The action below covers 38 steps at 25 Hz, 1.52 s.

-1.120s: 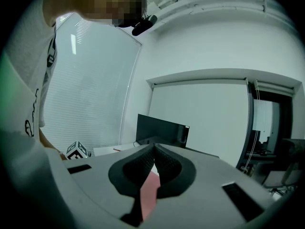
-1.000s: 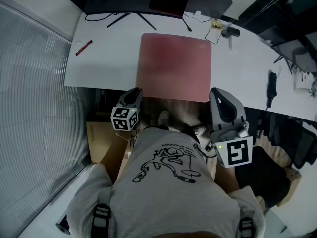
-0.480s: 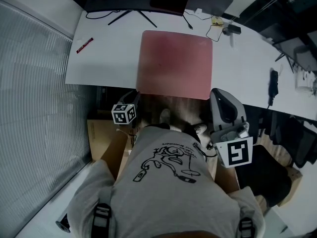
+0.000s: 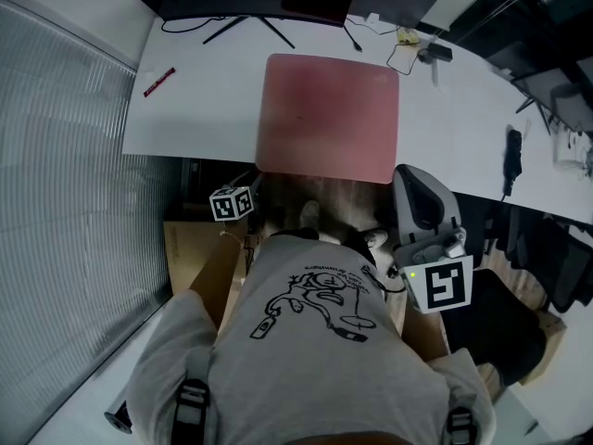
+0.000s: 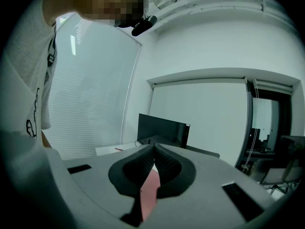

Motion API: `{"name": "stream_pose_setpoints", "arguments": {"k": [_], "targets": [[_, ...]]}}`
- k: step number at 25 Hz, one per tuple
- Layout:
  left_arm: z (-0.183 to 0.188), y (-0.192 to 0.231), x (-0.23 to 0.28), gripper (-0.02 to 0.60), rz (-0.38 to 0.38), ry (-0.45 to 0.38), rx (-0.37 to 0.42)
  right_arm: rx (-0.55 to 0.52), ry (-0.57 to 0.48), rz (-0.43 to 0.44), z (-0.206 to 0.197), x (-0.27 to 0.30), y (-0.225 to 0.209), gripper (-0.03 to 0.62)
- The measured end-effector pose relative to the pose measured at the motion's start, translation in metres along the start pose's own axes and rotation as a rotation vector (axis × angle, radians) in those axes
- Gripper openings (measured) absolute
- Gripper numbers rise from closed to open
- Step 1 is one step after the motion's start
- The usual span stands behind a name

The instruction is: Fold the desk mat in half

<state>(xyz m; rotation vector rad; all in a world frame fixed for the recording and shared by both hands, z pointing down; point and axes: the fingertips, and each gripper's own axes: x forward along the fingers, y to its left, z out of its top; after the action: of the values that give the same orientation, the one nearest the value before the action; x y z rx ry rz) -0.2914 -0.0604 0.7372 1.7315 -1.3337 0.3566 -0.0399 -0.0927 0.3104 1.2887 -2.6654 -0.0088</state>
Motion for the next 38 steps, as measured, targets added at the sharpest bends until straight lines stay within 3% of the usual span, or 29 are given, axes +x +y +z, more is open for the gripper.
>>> {"name": "stream_pose_setpoints", "arguments": {"k": [13, 27, 38], "targets": [[-0.011, 0.012, 0.023, 0.156, -0.064, 0.024, -0.19, -0.007, 0.004, 0.0, 0.0, 0.0, 0.001, 0.006], [-0.013, 0.016, 0.035, 0.158, -0.1, -0.005, -0.287, -0.006, 0.007, -0.008, -0.001, 0.003, -0.006, 0.006], [-0.006, 0.009, 0.039, 0.127, -0.102, -0.013, -0.285, 0.005, 0.005, -0.024, -0.002, -0.004, -0.012, 0.008]]}}
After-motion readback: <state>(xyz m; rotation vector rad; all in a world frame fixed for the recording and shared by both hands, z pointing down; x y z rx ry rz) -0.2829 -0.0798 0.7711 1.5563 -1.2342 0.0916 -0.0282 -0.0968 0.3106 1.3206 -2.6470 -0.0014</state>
